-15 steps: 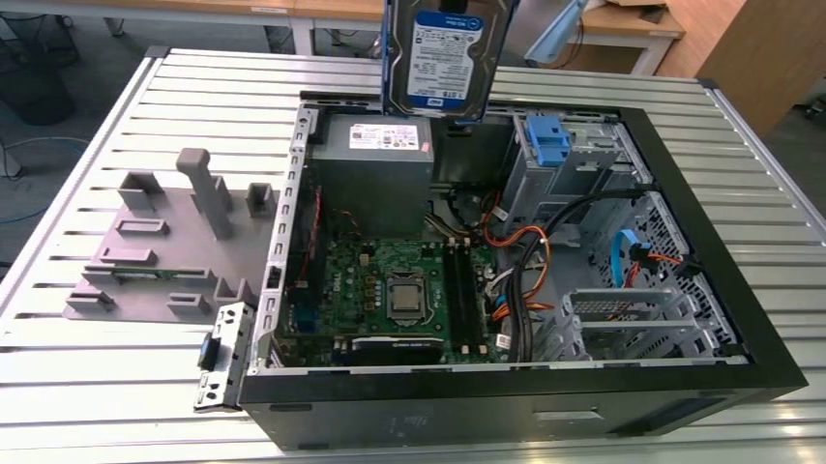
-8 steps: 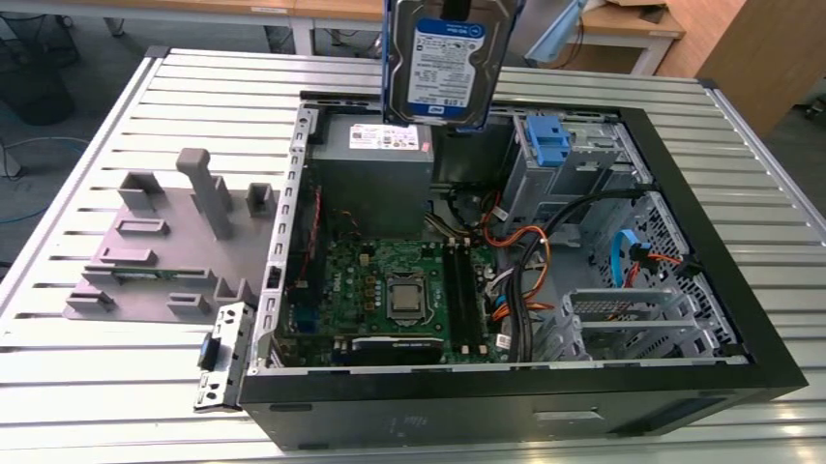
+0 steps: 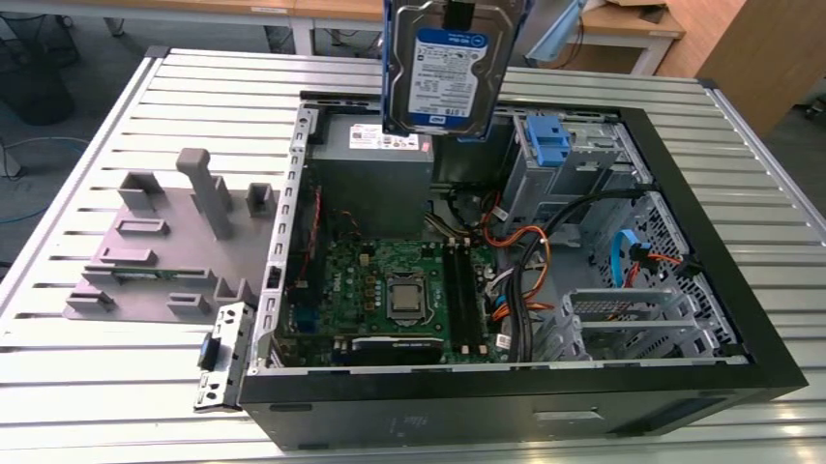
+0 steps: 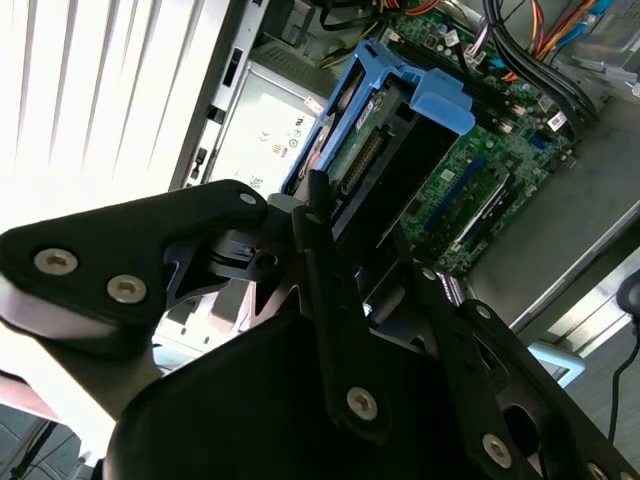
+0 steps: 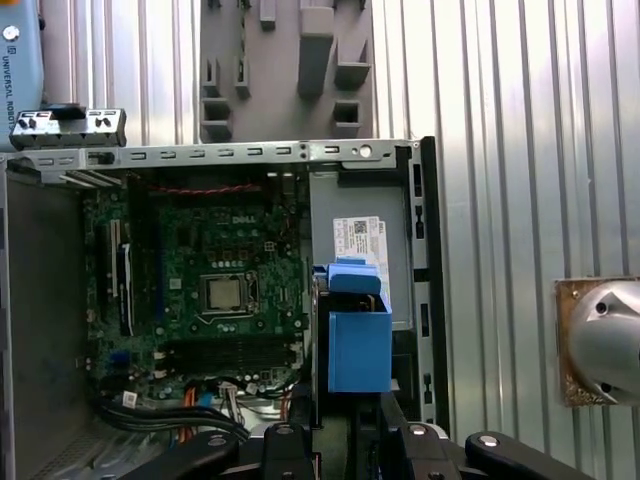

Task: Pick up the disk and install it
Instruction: 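Pick up the disk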

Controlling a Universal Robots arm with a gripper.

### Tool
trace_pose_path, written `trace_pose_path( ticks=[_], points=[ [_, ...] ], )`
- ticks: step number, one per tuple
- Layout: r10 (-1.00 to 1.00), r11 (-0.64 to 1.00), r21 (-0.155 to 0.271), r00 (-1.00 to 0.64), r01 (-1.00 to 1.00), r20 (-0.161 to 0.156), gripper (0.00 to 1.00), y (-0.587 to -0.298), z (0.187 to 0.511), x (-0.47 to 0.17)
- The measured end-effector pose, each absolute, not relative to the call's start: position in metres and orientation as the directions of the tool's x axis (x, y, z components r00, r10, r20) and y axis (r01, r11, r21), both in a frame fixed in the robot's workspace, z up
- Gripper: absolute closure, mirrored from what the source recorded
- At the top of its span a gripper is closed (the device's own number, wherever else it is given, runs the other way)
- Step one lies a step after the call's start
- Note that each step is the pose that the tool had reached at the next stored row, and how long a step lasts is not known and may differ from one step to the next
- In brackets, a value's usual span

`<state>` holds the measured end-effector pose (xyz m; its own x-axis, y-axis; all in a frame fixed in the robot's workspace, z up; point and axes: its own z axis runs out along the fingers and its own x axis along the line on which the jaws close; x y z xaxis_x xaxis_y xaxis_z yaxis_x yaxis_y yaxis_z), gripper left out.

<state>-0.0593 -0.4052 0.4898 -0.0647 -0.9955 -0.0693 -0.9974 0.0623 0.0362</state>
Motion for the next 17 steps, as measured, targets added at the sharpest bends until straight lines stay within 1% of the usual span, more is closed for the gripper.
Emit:
trace_pose_path(
  ticks=[17],
  points=[
    [-0.995,0.062,0.036,-0.065,-0.997,-0.069,0.65,-0.43,0.489,-0.059]
  ],
)
